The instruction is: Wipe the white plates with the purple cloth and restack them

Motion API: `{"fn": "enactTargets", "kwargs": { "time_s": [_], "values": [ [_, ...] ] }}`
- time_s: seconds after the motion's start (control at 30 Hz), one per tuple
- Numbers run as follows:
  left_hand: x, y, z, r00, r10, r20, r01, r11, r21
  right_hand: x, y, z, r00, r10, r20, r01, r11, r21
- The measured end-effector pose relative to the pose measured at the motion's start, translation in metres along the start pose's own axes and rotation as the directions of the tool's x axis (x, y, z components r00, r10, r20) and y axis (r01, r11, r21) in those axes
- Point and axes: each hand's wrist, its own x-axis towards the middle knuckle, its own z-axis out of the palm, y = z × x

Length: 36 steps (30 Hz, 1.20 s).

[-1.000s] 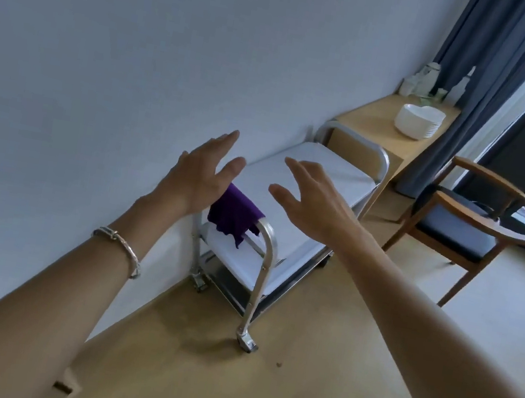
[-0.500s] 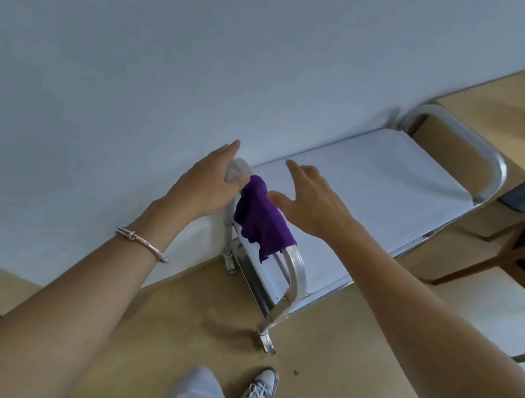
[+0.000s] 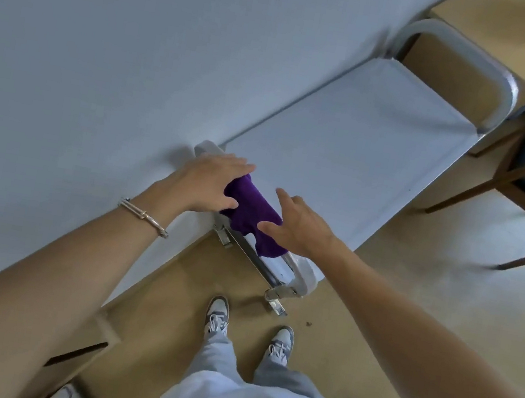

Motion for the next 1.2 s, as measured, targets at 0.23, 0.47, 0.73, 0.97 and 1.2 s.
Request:
{"fn": "enactTargets", "kwargs": {
  "time_s": [0.23, 0.47, 0.73, 0.97, 1.2],
  "values": [
    [0.043, -0.020, 0.010, 0.966, 0.223, 0.133, -0.241, 0.960, 0.142, 0.012, -0.007, 0.023, 0.994, 0.107, 0.015, -0.108, 0.993, 0.055],
    [0.059, -0.021, -0.004, 0.934, 0.241, 0.265, -0.281, 0.951, 0.126, 0.012, -0.006, 0.011, 0.986, 0.159, -0.050, -0.160, 0.987, 0.003],
    [0.066, 0.010, -0.068, 0.949, 0.275, 0.155, -0.284, 0.958, 0.040, -0.014, 0.003, -0.064, 0.959, 0.170, -0.227, -0.140, 0.980, 0.139],
    [0.091, 0.089, -0.140, 0.919, 0.394, 0.009, -0.393, 0.914, 0.099, -0.062, 0.047, -0.170, 0.870, 0.178, -0.460, -0.136, 0.983, 0.123],
    [0.108, 0.219, -0.176, 0.851, 0.488, -0.193, -0.452, 0.869, 0.203, -0.136, 0.132, -0.230, 0.773, 0.192, -0.604, -0.129, 0.981, 0.146]
  ]
}}
